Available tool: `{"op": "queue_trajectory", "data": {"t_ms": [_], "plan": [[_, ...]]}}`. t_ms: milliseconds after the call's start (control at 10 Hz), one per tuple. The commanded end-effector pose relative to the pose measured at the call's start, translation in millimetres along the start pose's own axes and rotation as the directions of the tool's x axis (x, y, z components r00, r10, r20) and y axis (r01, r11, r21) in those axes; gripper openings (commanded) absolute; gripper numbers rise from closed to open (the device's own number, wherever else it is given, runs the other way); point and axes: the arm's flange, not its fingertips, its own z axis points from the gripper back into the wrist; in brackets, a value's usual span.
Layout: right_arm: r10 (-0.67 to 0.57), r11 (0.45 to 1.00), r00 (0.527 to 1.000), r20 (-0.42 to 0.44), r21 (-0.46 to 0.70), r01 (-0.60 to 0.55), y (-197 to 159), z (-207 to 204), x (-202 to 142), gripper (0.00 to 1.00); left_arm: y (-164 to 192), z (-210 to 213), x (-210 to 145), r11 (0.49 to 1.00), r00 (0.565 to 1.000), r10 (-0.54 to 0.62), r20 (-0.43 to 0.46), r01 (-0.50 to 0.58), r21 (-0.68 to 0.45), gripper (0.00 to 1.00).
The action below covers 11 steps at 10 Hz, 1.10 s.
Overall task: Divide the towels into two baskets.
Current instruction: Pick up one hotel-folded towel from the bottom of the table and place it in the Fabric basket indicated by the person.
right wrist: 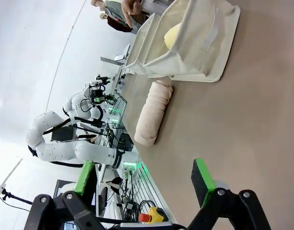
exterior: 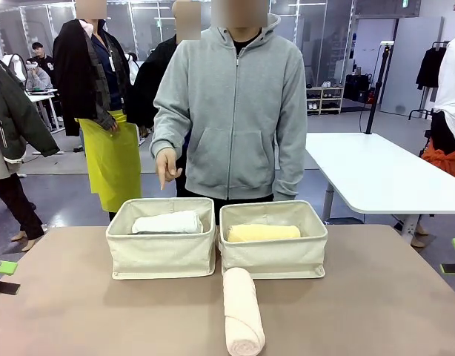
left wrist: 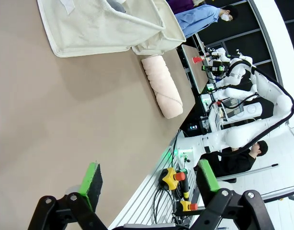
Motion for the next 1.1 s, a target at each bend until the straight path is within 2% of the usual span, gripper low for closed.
{"op": "queue_trajectory", "data": {"t_ms": [0, 700, 800, 900, 1000], "plan": [[0.007, 1.0, 1.0, -0.009, 0.0, -0.007, 5.1, -1.0, -3.3, 1.0, -2.4, 2.2, -0.3, 1.0, 1.0, -0.008, 0.017, 0.008, -0.011, 1.0], [0.0, 1.0, 1.0, -0.002, 0.001, 0.0, 0.0, -0.9, 0.3, 1.0, -2.4, 2.2, -0.3, 1.0, 1.0, -0.008, 0.017, 0.008, -0.011, 1.0], [0.033, 0.999, 0.997, -0.067, 0.005, -0.033, 5.8, -34.6, 9.4, 1.0, -2.4, 2.2, -0.3, 1.0, 1.0, -0.008, 0.017, 0.008, -0.011, 1.0], [-0.06, 0.996, 0.996, 0.064, -0.057, 0.064, 10.7, -65.2, 14.0, 1.0, -2.4, 2.2, -0.3, 1.0, 1.0, -0.008, 0.017, 0.008, -0.011, 1.0], [0.002, 0.997, 0.992, 0.128, -0.075, 0.007, 19.0, -88.6, 4.0, 1.0, -2.4, 2.2, -0.3, 1.0, 1.0, -0.008, 0.017, 0.008, -0.011, 1.0]]}}
